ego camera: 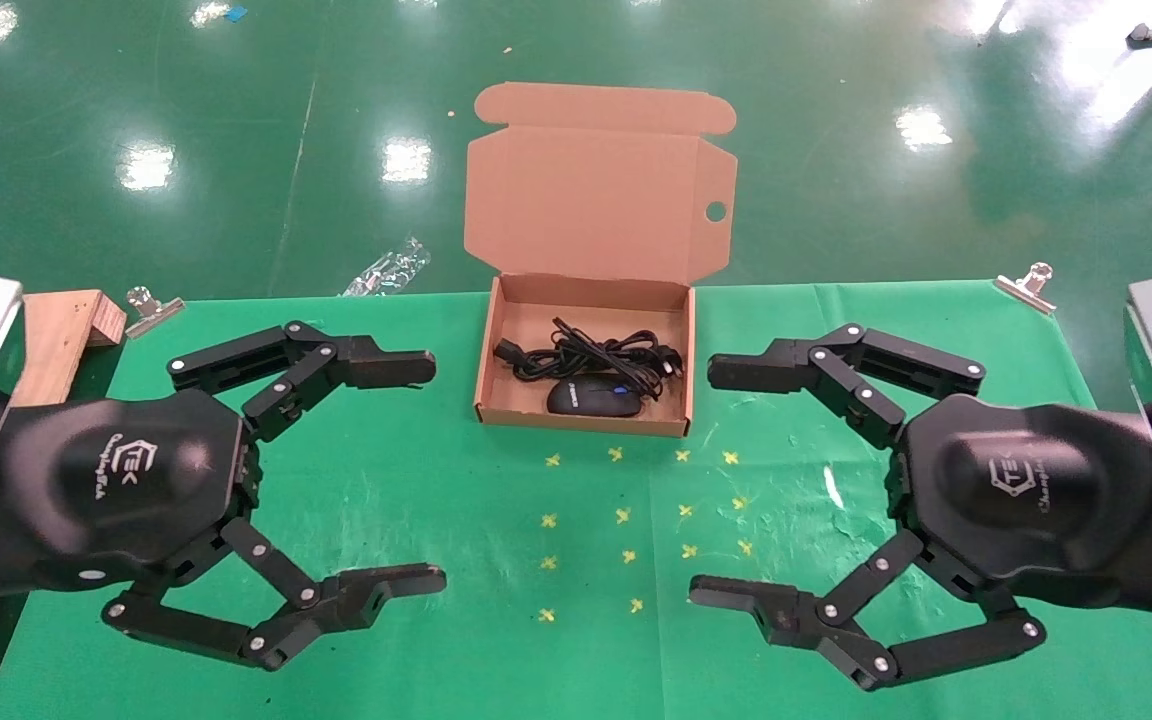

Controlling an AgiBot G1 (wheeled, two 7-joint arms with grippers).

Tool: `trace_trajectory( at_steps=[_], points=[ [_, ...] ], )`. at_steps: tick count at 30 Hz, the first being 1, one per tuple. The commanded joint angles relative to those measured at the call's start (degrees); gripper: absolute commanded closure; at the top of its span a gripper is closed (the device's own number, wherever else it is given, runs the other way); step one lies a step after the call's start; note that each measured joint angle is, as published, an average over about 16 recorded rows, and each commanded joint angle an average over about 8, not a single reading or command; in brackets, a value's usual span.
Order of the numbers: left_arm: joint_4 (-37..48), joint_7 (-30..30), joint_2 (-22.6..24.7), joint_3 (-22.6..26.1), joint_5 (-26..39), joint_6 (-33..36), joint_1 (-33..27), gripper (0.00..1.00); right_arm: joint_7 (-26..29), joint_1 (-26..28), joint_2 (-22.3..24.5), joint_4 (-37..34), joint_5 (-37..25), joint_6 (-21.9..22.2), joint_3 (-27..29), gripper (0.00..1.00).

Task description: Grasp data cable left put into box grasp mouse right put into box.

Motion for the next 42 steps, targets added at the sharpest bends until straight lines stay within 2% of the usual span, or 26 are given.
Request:
trace_trajectory(
  at_steps=[1,42],
  points=[
    [0.00,0.00,0.00,0.00,0.00,0.00,0.00,0.00,0.00,0.00,0.00,0.00,0.00,0.00,0.00,0.00],
    [0.00,0.00,0.00,0.00,0.00,0.00,0.00,0.00,0.00,0.00,0.00,0.00,0.00,0.00,0.00,0.00]
  ],
)
